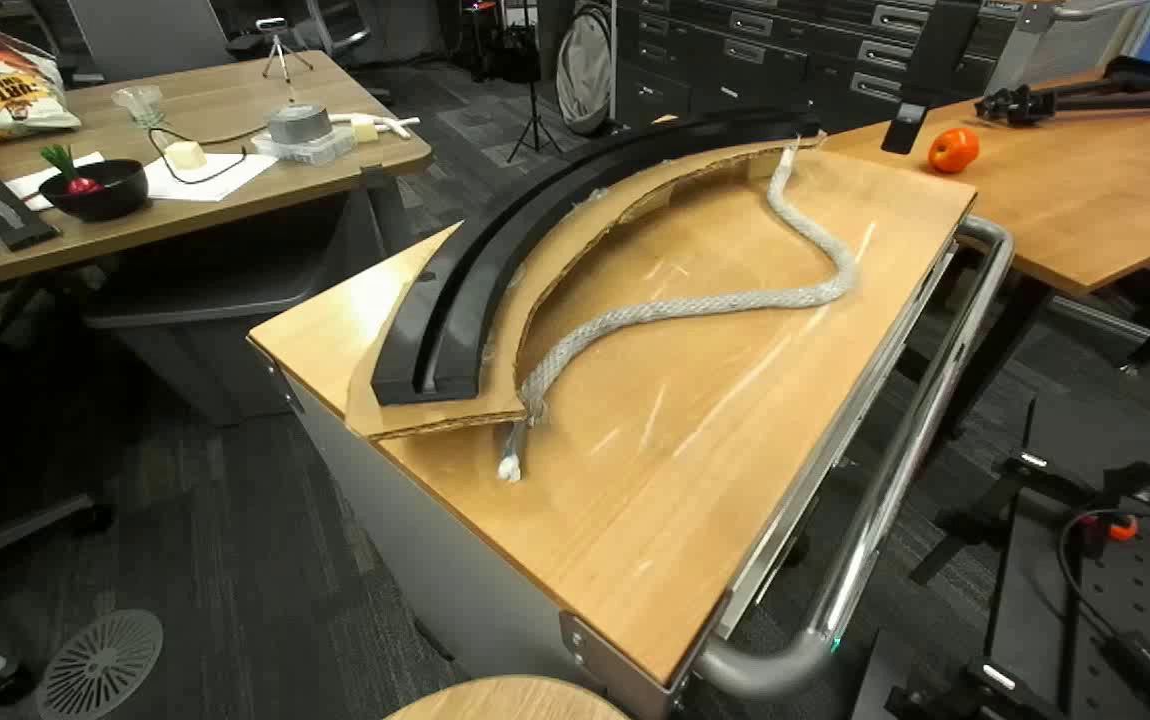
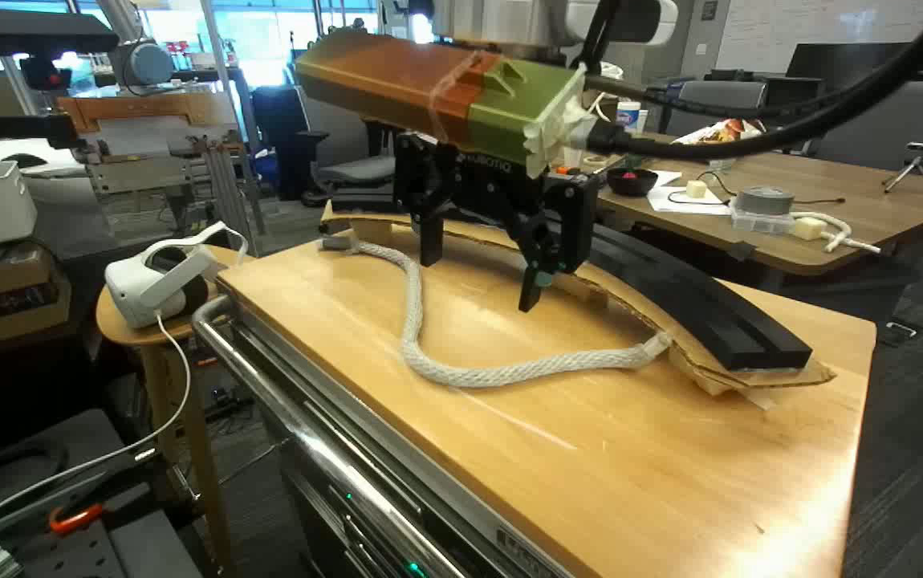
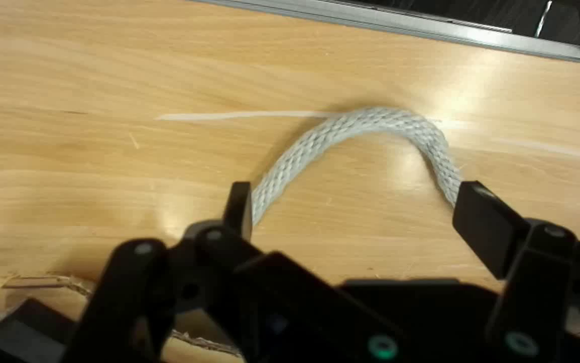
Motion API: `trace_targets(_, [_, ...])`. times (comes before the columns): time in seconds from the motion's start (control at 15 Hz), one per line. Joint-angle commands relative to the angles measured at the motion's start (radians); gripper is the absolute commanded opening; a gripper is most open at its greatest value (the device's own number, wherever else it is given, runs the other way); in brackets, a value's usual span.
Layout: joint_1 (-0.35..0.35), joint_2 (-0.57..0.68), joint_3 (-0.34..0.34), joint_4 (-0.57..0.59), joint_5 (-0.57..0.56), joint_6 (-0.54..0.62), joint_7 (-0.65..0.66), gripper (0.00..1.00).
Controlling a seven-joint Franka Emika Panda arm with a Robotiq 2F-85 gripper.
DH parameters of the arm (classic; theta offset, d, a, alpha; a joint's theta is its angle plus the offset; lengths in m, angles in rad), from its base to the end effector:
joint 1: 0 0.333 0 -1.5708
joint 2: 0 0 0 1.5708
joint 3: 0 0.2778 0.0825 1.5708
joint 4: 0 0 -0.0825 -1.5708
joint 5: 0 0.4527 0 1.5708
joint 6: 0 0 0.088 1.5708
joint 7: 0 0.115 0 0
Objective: Put the white rope on the cardboard
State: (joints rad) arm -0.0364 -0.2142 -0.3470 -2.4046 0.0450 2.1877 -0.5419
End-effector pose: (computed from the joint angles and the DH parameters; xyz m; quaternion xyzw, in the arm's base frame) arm 0.4902 -0.1893 0.3048 -0.9960 -0.0699 -0.0169 0.0523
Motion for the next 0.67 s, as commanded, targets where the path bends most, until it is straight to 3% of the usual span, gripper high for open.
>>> trace_targets(0.0, [-0.036,0.002,0.036,0.005,0.009,-0.002,-0.007,1.0])
trace_targets(0.27, [-0.036,0.001,0.036,0.015,0.009,-0.002,-0.007,1.0])
trace_targets(0.4, [-0.067,0.054,0.061,0.05,-0.031,-0.005,0.159,1.0])
trace_targets(0.6, [-0.096,0.112,0.074,0.101,-0.009,-0.049,0.291,1.0])
